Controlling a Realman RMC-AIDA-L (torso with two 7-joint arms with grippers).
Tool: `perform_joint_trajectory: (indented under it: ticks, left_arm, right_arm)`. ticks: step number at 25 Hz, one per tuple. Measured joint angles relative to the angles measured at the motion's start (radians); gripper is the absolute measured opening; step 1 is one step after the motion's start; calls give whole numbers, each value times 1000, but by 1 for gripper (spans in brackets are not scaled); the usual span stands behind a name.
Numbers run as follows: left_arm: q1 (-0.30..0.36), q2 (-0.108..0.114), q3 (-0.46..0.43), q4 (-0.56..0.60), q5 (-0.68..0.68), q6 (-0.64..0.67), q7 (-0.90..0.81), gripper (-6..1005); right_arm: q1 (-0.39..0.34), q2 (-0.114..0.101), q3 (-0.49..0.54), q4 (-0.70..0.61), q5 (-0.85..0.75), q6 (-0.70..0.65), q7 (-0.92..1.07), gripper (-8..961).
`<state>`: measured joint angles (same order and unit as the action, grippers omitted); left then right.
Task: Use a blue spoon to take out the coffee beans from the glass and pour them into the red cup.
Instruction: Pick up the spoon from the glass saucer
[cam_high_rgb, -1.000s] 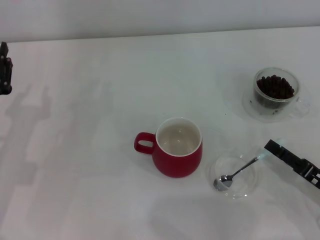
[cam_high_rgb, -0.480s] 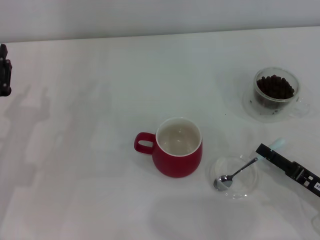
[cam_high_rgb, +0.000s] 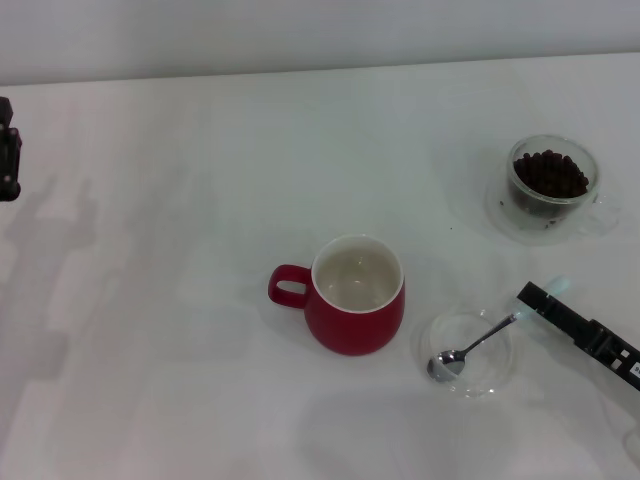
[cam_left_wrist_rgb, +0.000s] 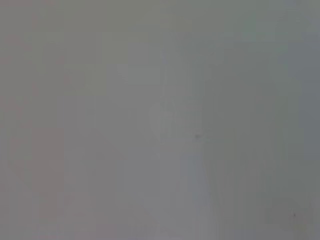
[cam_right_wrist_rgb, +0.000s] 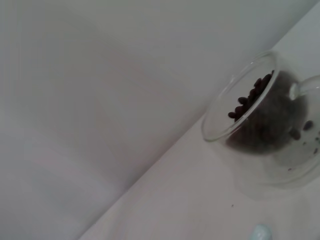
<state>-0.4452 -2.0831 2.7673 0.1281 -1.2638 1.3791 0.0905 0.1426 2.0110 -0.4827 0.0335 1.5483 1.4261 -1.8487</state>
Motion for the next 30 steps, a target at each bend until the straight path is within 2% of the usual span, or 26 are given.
perform_joint_trajectory:
  ticks: [10,30]
  left_arm:
    - [5,0,0,5,0,0,0,424]
    - [-3,0,0,5,2,1,0,425]
  right_arm:
    - [2,0,68,35,8,-19,-24,839]
    - [14,2,83,78,3,17,-69,839]
